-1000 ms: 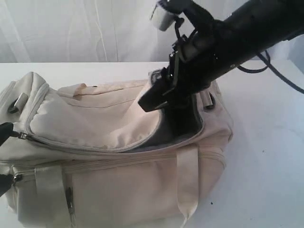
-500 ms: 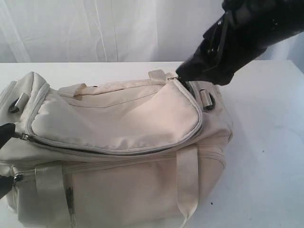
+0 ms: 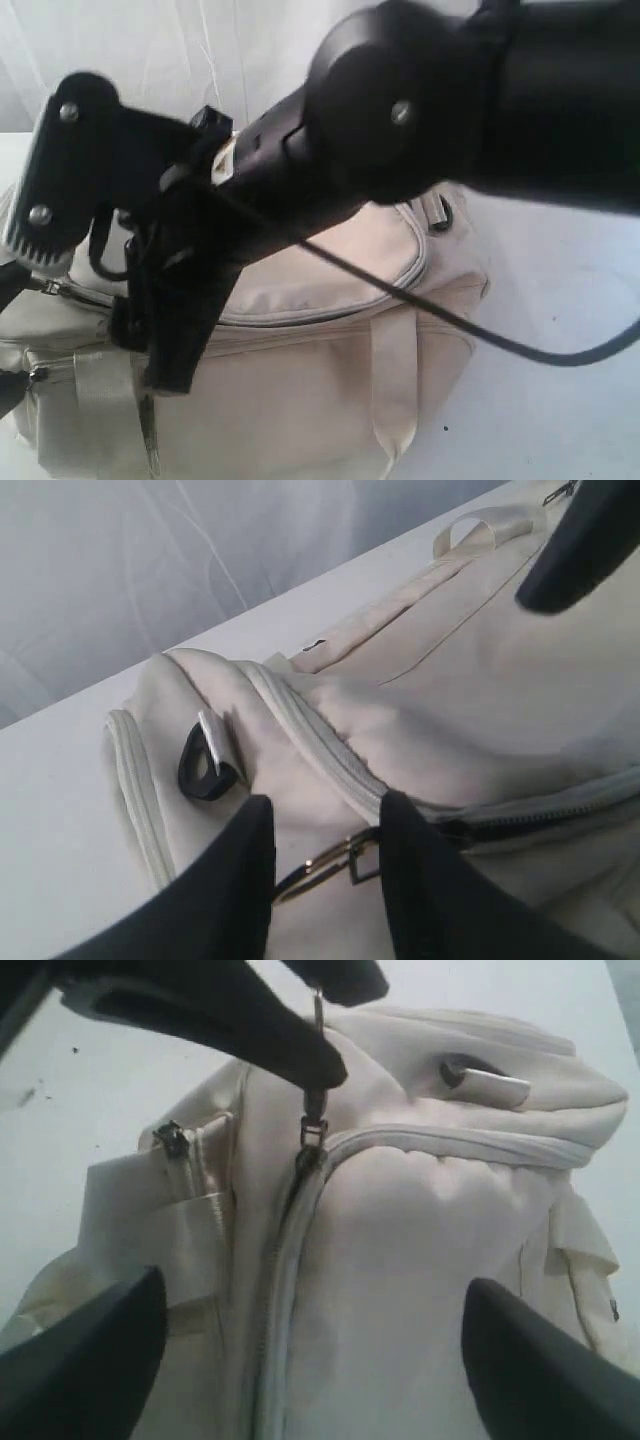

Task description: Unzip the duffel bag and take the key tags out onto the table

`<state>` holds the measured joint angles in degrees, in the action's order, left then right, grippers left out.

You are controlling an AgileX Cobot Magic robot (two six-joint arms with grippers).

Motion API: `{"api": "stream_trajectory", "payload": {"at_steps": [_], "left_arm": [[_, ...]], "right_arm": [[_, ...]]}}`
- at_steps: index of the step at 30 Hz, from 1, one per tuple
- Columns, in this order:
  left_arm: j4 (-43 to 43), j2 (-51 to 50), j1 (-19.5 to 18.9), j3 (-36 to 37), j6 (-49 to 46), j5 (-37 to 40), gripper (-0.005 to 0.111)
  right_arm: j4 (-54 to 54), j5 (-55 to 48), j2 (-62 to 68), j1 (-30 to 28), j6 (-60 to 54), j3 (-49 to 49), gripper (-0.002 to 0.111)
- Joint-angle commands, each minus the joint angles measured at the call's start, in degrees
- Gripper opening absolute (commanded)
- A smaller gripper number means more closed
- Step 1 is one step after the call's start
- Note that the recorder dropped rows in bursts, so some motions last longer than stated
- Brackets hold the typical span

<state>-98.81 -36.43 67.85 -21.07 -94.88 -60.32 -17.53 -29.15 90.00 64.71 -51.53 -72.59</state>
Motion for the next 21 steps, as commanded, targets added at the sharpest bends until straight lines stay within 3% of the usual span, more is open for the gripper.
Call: {"api": "stream_trajectory", "payload": {"at_steps": [1, 4, 11, 17, 21], "left_arm": [[-1.14, 0.45, 0.08, 0.36, 0.1, -1.32, 0.0], [-1.14, 0.45, 0.08, 0.36, 0.1, -2.04, 0.0], [1.38, 0.35, 0.08, 0.36, 0.89, -3.21, 0.0], [3.69, -0.18, -2.35, 0.36, 0.78, -2.25, 0.0], [6.95, -3.08, -7.66, 0.36, 1.0, 1.97, 0.0]], "right_arm": [[3.99, 3.73, 3.15, 1.89, 6.53, -0.01, 0.075], [3.03, 4.03, 4.23, 2.15, 10.33, -0.01, 0.064], [2.62, -0.23, 5.0, 2.15, 11.64, -0.01, 0.0], [2.53, -1.25, 5.0, 2.15, 13.42, -0.01, 0.0], [2.39, -2.68, 5.0, 2.15, 13.42, -0.01, 0.0]]}}
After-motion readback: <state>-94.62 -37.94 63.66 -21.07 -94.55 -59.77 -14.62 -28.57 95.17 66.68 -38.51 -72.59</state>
